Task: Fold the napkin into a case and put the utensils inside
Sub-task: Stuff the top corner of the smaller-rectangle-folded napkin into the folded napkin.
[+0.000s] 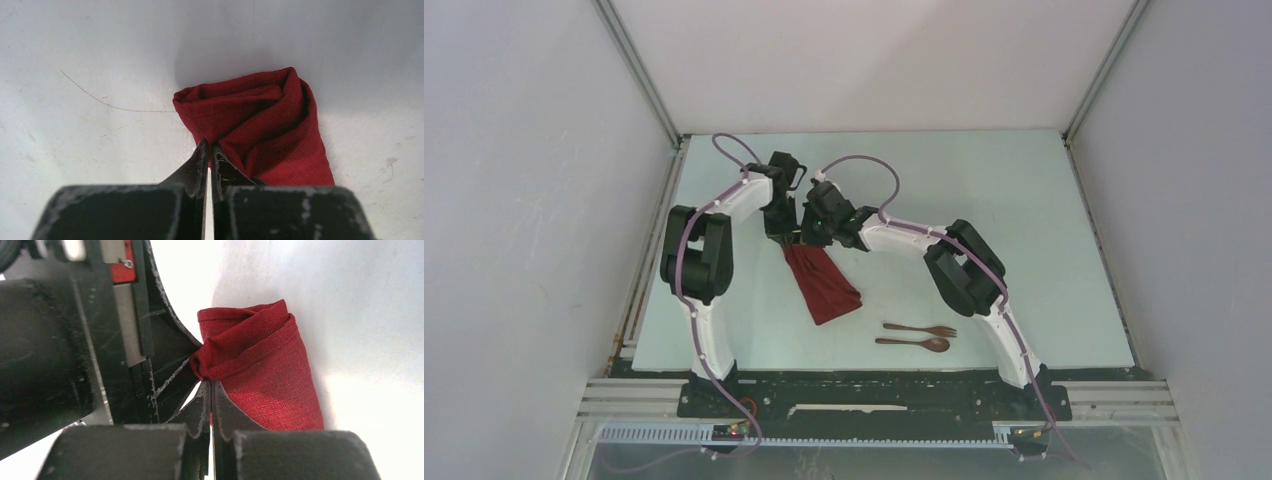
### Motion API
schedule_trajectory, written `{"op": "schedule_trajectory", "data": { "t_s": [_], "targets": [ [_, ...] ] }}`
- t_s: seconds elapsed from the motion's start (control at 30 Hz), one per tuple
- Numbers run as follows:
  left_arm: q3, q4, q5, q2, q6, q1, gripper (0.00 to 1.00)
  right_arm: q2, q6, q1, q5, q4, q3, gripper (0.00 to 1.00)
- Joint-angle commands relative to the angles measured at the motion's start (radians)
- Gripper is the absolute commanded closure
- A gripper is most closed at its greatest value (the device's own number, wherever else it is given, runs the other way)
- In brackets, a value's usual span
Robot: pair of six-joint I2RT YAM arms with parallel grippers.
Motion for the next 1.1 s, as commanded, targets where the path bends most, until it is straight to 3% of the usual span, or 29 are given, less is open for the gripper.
{"op": "schedule_trajectory", "data": {
  "t_s": [0.0, 0.43, 0.63, 0.87, 1.07],
  "targets": [
    [-0.009, 0.031, 0.031, -0.080, 0.026, 0.017, 0.99, -0.016, 0.094, -0.007, -0.083, 0.127, -0.034, 1.00],
    [-0.051, 0.034, 0.038, -0.116, 0.044, 0.054, 1.00, 0.071, 0.230, -0.034, -0.183, 0.447, -0.136, 1.00],
    [-0.056, 0.029, 0.032, -0.114, 0.051, 0.060, 1.00, 0.099, 0.216, -0.037, -0.211, 0.537, -0.155, 1.00],
    [-0.069, 0.050, 0.096, -0.136, 0.053, 0.063, 1.00, 0.181, 0.225, -0.024, -0.229, 0.518, -0.099, 1.00],
    [-0.106, 0.066, 0.156, -0.156, 0.026, 0.061, 1.00, 0.190, 0.166, 0.046, -0.057, 0.359, -0.014, 1.00]
  ]
}}
